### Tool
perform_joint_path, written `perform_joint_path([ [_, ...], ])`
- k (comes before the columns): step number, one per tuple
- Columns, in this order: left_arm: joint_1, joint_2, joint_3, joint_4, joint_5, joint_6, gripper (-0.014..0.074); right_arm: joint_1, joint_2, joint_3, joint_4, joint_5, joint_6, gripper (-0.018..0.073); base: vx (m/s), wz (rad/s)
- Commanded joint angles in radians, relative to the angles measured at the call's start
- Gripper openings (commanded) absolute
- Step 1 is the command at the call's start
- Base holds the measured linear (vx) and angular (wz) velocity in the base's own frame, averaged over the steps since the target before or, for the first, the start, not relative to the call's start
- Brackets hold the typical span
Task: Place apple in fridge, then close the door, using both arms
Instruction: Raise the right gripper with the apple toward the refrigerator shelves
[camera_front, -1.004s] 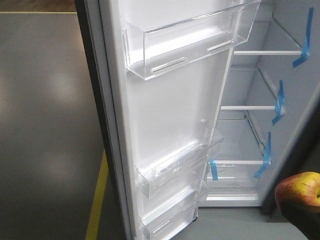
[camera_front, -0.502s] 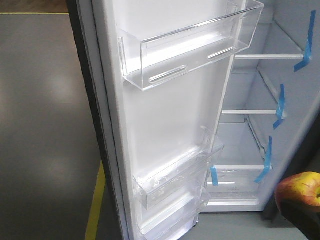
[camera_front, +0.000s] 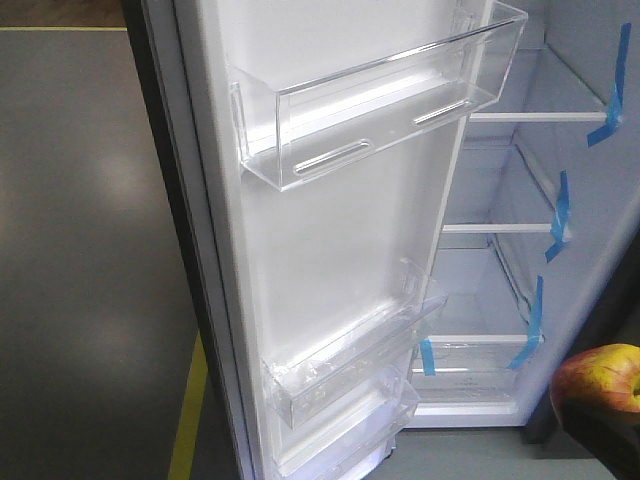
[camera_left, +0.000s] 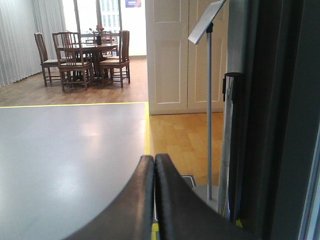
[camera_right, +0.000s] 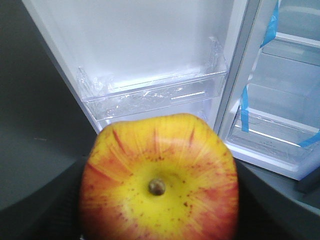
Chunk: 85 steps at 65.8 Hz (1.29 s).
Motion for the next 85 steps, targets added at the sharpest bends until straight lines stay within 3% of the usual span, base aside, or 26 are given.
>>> perform_joint_path([
  [1, 0.002, -0.017, 0.028, 0.0, -0.071, 0.0, -0.0006, -0.002, 0.002, -0.026, 0.002, -0.068, 0.0, 0.0344, 0.0, 0.0],
  [64, 0.002, -0.017, 0.028, 0.0, -0.071, 0.0, -0.0006, -0.002, 0.002, -0.026, 0.002, -0.083, -0.006, 0.0344, 0.0, 0.0],
  [85, 0.002, -0.017, 0.028, 0.0, -0.071, 0.0, -0.0006, -0.002, 0.007, -0.03, 0.002, -0.192, -0.015, 0.0344, 0.0, 0.0],
])
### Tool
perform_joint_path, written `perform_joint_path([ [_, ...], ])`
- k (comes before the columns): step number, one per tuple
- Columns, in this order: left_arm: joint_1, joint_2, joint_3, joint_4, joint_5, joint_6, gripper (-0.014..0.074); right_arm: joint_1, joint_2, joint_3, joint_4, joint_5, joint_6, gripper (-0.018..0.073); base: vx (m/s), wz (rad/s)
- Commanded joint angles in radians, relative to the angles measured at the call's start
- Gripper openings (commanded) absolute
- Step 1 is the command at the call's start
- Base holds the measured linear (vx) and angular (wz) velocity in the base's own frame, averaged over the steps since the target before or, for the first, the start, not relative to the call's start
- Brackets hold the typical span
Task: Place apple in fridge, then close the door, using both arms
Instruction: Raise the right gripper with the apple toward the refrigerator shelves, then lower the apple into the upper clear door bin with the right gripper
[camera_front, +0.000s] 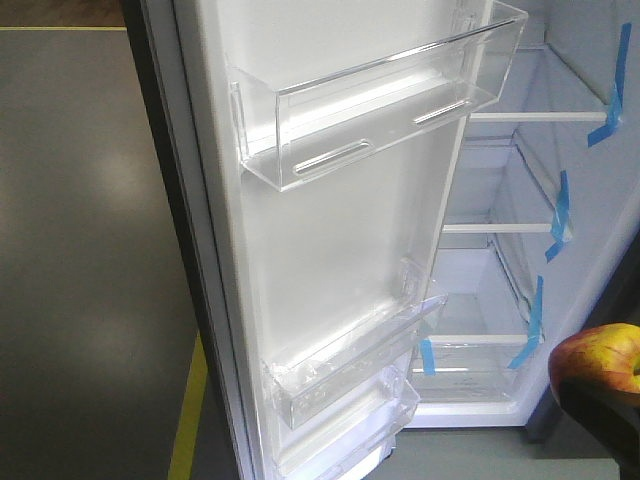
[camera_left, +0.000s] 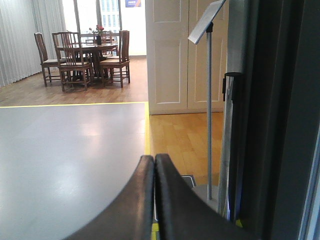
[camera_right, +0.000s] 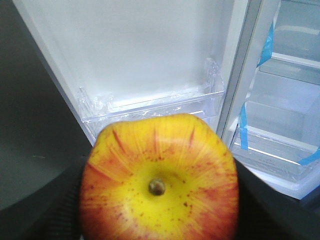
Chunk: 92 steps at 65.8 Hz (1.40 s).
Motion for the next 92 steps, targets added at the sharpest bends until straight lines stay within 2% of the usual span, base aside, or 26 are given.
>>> perform_joint_path([
  [1, 0.002, -0.017, 0.028, 0.0, -0.071, 0.0, -0.0006, -0.002, 0.01, -0.033, 0.002, -0.135, -0.015, 0.0344, 0.0, 0.0],
  [18, 0.002, -0.017, 0.028, 0.0, -0.071, 0.0, -0.0006, -0.002, 0.178, -0.265, 0.014, -0.173, -0.032, 0.0344, 0.0, 0.0],
  [32, 0.002, -0.017, 0.028, 0.0, -0.071, 0.0, -0.0006, -0.002, 0.369, -0.505, 0.022, -0.187, -0.121, 0.0344, 0.0, 0.0],
  [45, 0.002, -0.017, 0.028, 0.0, -0.071, 0.0, -0.0006, -0.002, 0.544, -0.728, 0.024, -0.187, -0.159, 0.0344, 0.0, 0.0],
  [61, 0.002, -0.017, 0.028, 0.0, -0.071, 0.0, -0.0006, -0.002, 0.736, -0.968, 0.025, -0.201, -0.168, 0.0344, 0.0, 0.0],
  [75, 0.002, -0.017, 0.028, 0.0, -0.071, 0.0, -0.0006, -0.002, 0.862, -1.082, 0.039, -0.284, -0.168, 0.0344, 0.0, 0.0],
  [92, 0.002, -0.017, 0.028, 0.0, -0.071, 0.0, -0.0006, -0.002, 0.94, -1.092, 0.058, -0.375, -0.168, 0.0344, 0.0, 0.0],
])
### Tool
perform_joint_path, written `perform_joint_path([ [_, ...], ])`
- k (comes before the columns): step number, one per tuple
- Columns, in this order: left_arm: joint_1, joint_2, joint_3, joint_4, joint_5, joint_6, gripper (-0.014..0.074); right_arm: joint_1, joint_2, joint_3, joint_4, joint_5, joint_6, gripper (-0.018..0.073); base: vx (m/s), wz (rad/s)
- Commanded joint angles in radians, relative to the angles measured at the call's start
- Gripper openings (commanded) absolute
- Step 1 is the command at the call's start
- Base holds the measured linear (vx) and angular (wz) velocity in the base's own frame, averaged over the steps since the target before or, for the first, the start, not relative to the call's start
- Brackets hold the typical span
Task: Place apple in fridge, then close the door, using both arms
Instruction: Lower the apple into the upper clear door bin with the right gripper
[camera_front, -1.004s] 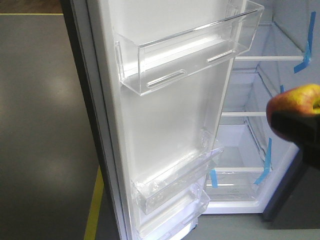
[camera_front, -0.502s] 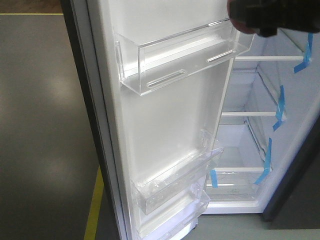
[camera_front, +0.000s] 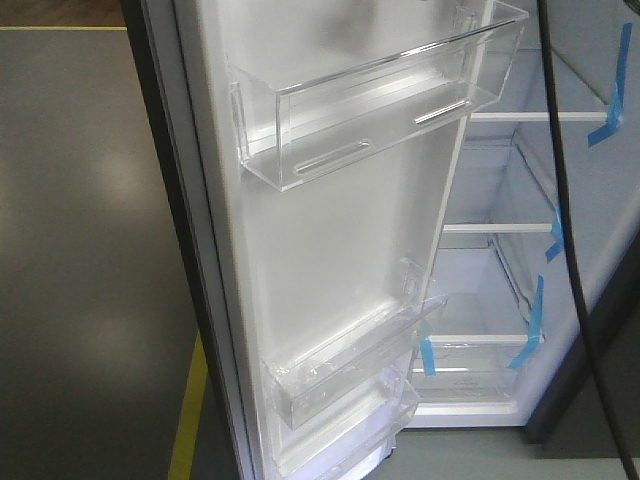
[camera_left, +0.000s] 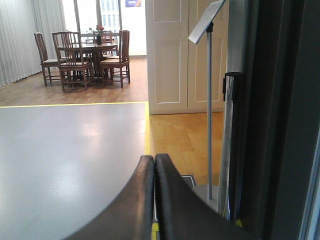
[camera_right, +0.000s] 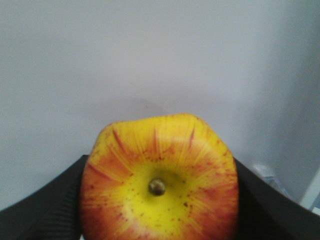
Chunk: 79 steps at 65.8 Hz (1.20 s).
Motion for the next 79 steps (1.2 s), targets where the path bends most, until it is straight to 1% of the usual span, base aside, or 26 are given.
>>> perform_joint_path([
  [1, 0.002, -0.017, 0.028, 0.0, -0.071, 0.0, -0.0006, -0.002, -0.01, -0.039, 0.008, -0.119, -0.01, 0.0344, 0.0, 0.0],
  [16, 0.002, -0.017, 0.028, 0.0, -0.071, 0.0, -0.0006, -0.002, 0.022, -0.039, 0.007, -0.103, -0.01, 0.0344, 0.0, 0.0],
  [32, 0.002, -0.017, 0.028, 0.0, -0.071, 0.0, -0.0006, -0.002, 0.024, -0.039, 0.005, -0.026, -0.01, 0.0363, 0.0, 0.0],
  [38, 0.002, -0.017, 0.028, 0.0, -0.071, 0.0, -0.0006, -0.002, 0.024, -0.039, 0.005, -0.021, -0.01, 0.0392, 0.0, 0.0],
  [61, 0.002, -0.017, 0.028, 0.0, -0.071, 0.0, -0.0006, -0.002, 0.022, -0.039, 0.005, 0.001, -0.01, 0.0557, 0.0, 0.0],
  [68, 0.002, -0.017, 0.028, 0.0, -0.071, 0.0, -0.0006, -0.002, 0.013, -0.039, 0.005, 0.012, -0.01, 0.058, 0.0, 0.0],
  [79, 0.002, -0.017, 0.028, 0.0, -0.071, 0.0, -0.0006, -0.002, -0.025, -0.039, 0.001, 0.049, -0.01, 0.0585, 0.0, 0.0],
])
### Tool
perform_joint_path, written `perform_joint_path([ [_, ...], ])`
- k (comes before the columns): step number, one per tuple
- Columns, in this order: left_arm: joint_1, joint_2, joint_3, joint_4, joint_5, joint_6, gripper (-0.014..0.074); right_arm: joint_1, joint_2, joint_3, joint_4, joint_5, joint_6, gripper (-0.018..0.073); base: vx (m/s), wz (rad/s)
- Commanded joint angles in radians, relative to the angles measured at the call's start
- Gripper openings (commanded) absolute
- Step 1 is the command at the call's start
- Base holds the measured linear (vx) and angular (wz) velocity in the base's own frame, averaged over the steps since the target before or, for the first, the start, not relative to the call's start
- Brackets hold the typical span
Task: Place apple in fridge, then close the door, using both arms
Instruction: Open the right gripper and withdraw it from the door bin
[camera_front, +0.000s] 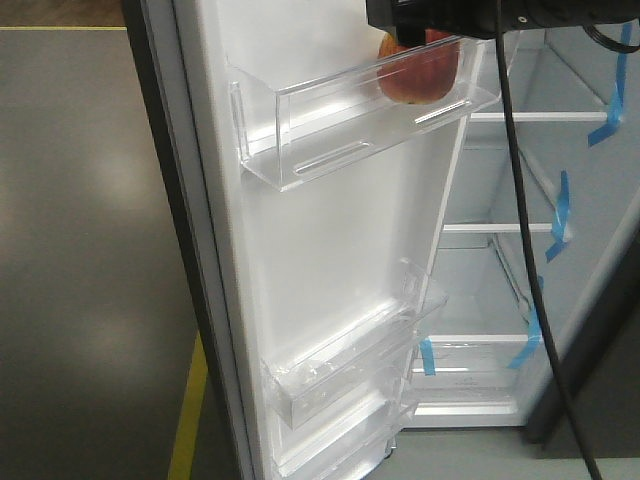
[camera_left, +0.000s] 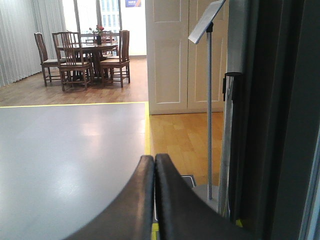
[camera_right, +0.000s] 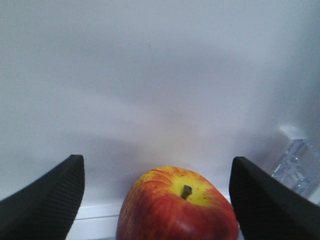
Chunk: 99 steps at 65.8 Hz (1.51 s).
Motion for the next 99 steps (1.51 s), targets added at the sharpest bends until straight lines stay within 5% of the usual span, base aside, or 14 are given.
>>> perform_joint_path([
  [1, 0.002, -0.017, 0.028, 0.0, -0.071, -0.001, -0.0006, -0.002, -0.074, -0.032, 0.002, -0.04, -0.01, 0.0585, 0.0, 0.0],
  [27, 0.002, -0.017, 0.028, 0.0, -0.071, -0.001, -0.0006, -0.002, -0.267, 0.027, -0.005, 0.295, 0.044, 0.0581, 0.0, 0.0],
  [64, 0.002, -0.017, 0.028, 0.0, -0.071, -0.001, -0.0006, -0.002, -0.761, 0.664, -0.223, 0.327, 0.286, 0.0581, 0.0, 0.0],
  [99, 0.002, -0.017, 0.028, 0.0, -0.073, 0.0, -0.0006, -0.002, -1.179, 0.978, -0.206, 0.4, 0.315, 0.0581, 0.0, 0.0],
])
